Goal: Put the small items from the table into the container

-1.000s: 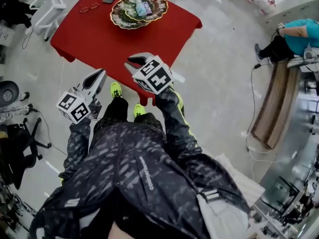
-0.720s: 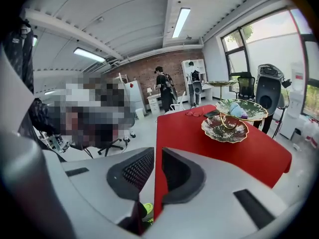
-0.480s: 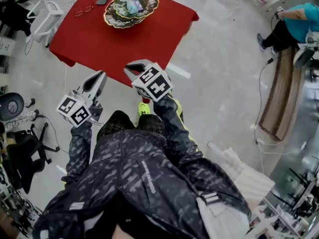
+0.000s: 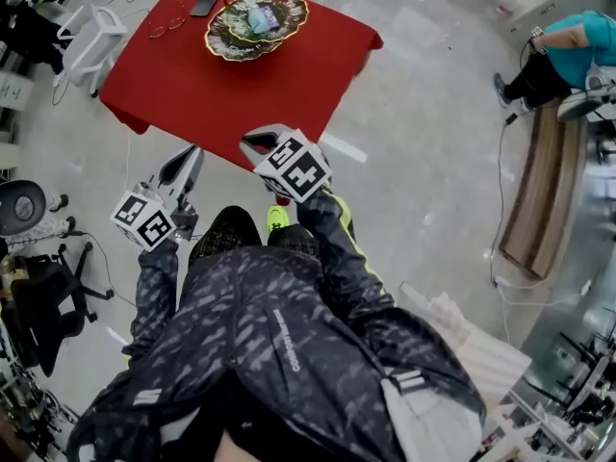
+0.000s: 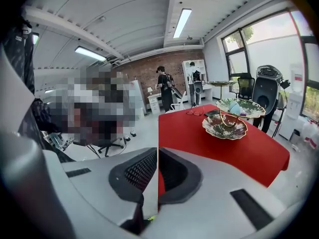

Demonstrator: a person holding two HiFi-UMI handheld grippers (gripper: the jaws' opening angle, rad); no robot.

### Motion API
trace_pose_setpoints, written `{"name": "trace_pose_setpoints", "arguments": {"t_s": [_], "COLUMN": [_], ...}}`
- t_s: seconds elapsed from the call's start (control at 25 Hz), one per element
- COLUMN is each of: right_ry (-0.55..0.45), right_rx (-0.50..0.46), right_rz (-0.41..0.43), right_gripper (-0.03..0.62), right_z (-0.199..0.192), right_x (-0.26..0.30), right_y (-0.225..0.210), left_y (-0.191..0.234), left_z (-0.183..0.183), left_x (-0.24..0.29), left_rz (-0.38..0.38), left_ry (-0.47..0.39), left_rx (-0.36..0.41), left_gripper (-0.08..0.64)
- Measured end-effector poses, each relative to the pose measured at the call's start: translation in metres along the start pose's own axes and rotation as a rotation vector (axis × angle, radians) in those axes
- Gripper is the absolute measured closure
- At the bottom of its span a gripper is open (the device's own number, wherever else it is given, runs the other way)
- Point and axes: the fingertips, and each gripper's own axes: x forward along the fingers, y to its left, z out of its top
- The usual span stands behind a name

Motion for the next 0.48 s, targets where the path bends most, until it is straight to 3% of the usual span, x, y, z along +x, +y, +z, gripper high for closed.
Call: {"name": "trace_pose_setpoints", "arguments": {"t_s": [0.48], "right_ry": [0.000], "right_rx": [-0.037], "right_rz": [0.005], "right_gripper": [0.568], "right_z": [0.008], "right_x": [-0.007], "right_y": [-0.007], "left_y": [-0.007], "left_z": [0.014], "left_x": [0.016], "left_rz": [-0.022], "left_ry": [-0.010], "left_rx": [0.032], "left_gripper": [0.542]}}
